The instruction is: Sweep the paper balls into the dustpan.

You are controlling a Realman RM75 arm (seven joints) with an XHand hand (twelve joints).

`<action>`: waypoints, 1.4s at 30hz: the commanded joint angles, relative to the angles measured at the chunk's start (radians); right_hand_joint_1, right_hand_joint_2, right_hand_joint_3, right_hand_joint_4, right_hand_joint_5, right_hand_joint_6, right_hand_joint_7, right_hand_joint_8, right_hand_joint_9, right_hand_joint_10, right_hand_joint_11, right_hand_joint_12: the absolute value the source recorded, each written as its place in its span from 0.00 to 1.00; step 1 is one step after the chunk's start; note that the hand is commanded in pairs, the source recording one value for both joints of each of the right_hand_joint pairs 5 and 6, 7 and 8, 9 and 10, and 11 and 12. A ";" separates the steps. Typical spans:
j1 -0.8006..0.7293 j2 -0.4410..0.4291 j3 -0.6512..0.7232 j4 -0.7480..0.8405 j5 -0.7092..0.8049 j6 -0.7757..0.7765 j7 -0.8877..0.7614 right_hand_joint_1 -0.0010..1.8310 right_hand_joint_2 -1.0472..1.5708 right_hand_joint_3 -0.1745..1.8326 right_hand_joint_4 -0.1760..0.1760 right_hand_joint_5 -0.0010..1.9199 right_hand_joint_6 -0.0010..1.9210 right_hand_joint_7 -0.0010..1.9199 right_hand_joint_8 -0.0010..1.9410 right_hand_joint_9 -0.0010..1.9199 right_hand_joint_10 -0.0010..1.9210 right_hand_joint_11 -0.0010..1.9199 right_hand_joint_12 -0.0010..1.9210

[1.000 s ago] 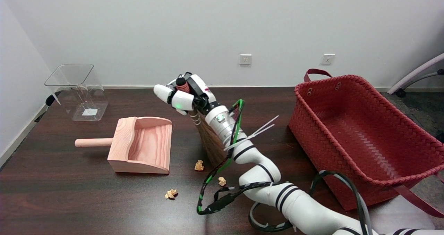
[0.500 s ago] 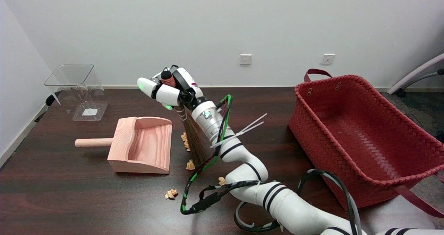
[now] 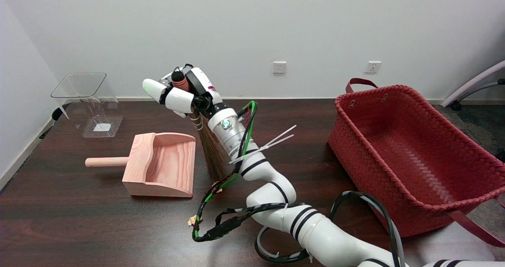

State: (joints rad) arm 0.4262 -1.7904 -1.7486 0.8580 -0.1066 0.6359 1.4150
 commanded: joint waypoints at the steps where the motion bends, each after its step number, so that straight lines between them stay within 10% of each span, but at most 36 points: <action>1: -0.019 -0.006 -0.004 0.163 -0.009 -0.064 -0.159 0.50 0.82 0.27 0.50 1.00 1.00 1.00 0.99 1.00 1.00 1.00 1.00; 16: -0.104 0.034 -0.007 0.231 0.001 -0.207 -0.263 0.51 0.82 0.26 0.50 1.00 1.00 1.00 0.99 1.00 1.00 1.00 1.00; 42: 0.077 -0.081 0.005 -0.222 0.064 -0.055 -0.269 0.49 0.85 0.29 0.50 1.00 1.00 1.00 0.99 1.00 1.00 1.00 1.00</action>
State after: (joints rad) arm 0.3998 -1.8021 -1.7521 0.8553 -0.0776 0.5103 1.1622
